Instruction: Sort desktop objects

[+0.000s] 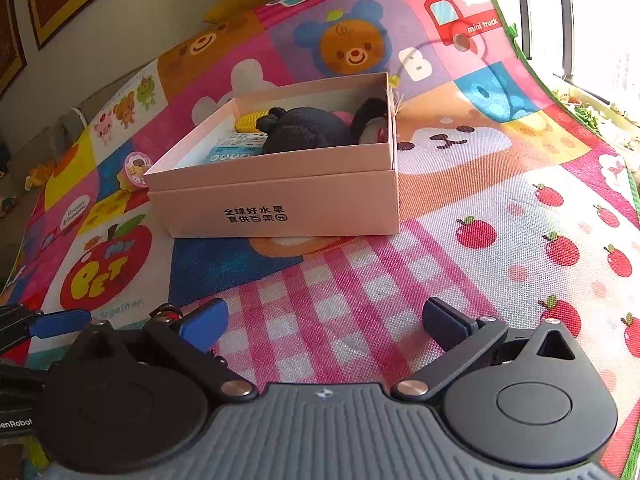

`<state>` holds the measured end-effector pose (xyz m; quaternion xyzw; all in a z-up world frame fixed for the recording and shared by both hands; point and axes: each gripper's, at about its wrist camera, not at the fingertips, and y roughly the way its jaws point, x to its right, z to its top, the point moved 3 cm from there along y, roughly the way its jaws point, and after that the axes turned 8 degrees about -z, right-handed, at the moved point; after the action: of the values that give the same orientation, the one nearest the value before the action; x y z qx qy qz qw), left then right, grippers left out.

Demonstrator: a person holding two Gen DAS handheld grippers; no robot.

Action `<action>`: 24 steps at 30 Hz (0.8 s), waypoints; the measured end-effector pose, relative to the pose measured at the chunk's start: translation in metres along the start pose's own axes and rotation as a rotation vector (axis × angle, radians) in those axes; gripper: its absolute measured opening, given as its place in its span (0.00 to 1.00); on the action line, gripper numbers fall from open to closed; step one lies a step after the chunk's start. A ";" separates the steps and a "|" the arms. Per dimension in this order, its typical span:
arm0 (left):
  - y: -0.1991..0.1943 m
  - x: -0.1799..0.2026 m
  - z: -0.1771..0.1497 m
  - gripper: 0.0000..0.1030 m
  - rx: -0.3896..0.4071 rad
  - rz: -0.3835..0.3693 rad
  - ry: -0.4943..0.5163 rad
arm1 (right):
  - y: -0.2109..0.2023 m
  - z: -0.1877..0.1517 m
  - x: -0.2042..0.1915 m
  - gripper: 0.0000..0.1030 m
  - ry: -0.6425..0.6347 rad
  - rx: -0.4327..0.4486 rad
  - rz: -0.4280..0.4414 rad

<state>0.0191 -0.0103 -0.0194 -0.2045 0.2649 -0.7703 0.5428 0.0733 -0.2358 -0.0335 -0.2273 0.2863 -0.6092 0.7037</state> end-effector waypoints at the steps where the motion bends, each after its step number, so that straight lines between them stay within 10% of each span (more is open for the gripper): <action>1: -0.001 -0.004 -0.002 0.89 -0.002 0.015 -0.015 | -0.001 0.000 0.001 1.00 0.002 0.000 0.027; 11: 0.000 -0.017 -0.004 0.98 -0.008 0.021 -0.103 | -0.021 -0.002 -0.007 1.00 -0.049 0.054 -0.007; 17: 0.003 -0.016 -0.003 1.00 -0.016 0.017 -0.099 | -0.056 -0.022 -0.049 1.00 -0.264 0.032 0.139; 24: 0.004 -0.015 -0.002 1.00 -0.025 0.022 -0.092 | -0.033 -0.021 -0.050 0.99 -0.306 0.017 -0.054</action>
<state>0.0253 0.0033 -0.0238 -0.2435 0.2513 -0.7509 0.5601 0.0306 -0.1905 -0.0206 -0.3194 0.1643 -0.5886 0.7242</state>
